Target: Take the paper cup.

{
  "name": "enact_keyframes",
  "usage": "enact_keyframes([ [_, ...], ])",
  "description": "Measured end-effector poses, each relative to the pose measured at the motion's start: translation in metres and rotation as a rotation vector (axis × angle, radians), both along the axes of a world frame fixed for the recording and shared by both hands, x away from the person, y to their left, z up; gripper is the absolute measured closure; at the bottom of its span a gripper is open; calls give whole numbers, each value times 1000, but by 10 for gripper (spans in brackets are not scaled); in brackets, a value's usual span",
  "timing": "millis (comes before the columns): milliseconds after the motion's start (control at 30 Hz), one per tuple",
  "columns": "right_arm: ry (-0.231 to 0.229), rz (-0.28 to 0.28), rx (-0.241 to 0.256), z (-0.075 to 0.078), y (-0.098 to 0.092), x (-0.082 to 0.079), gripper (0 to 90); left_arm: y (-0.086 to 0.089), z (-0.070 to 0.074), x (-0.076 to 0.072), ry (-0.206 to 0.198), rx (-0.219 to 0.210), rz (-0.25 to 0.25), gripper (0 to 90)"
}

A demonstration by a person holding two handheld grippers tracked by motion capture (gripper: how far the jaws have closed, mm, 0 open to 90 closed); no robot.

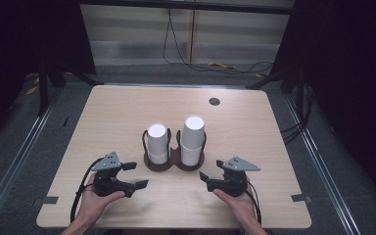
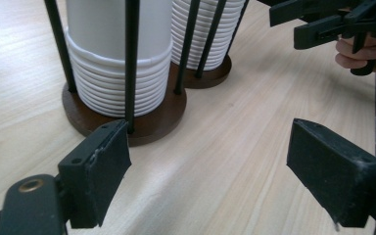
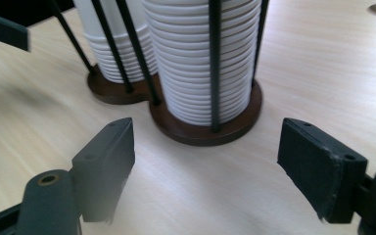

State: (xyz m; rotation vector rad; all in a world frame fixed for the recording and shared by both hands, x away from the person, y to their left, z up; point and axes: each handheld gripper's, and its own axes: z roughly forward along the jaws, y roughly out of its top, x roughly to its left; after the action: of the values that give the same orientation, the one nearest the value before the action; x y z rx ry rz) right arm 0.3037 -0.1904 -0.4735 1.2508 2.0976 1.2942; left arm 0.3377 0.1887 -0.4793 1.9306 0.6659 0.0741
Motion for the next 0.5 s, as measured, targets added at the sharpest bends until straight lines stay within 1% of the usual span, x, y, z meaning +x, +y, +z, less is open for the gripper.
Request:
enact_keyframes([
  [33,4,-5,-2,-1,0,0,212,-1,0,0,6,1,-7,161],
  [67,5,3,-3,-1,-1,1,213,-1,0,-1,3,-2,-8,169],
  [167,6,10,11,-1,-2,1,212,-3,2,1,-2,-5,-5,213],
  [233,1,20,8,-1,-2,0,210,-2,4,4,13,-13,-9,213],
  [300,0,32,2,0,-1,-1,210,-2,4,6,14,-16,-4,213],
  [333,1,38,2,-1,0,-1,210,-2,4,7,2,-16,-1,213],
  [367,7,42,6,-1,1,-1,208,-3,4,8,9,-23,-3,216],
  [400,12,52,0,-2,2,-1,204,-2,5,9,9,-25,-5,231],
  [467,14,64,-1,-2,3,0,200,-2,8,10,2,-30,-1,256],
  [500,14,68,-3,-3,3,0,198,-1,10,11,-8,-38,1,256],
])
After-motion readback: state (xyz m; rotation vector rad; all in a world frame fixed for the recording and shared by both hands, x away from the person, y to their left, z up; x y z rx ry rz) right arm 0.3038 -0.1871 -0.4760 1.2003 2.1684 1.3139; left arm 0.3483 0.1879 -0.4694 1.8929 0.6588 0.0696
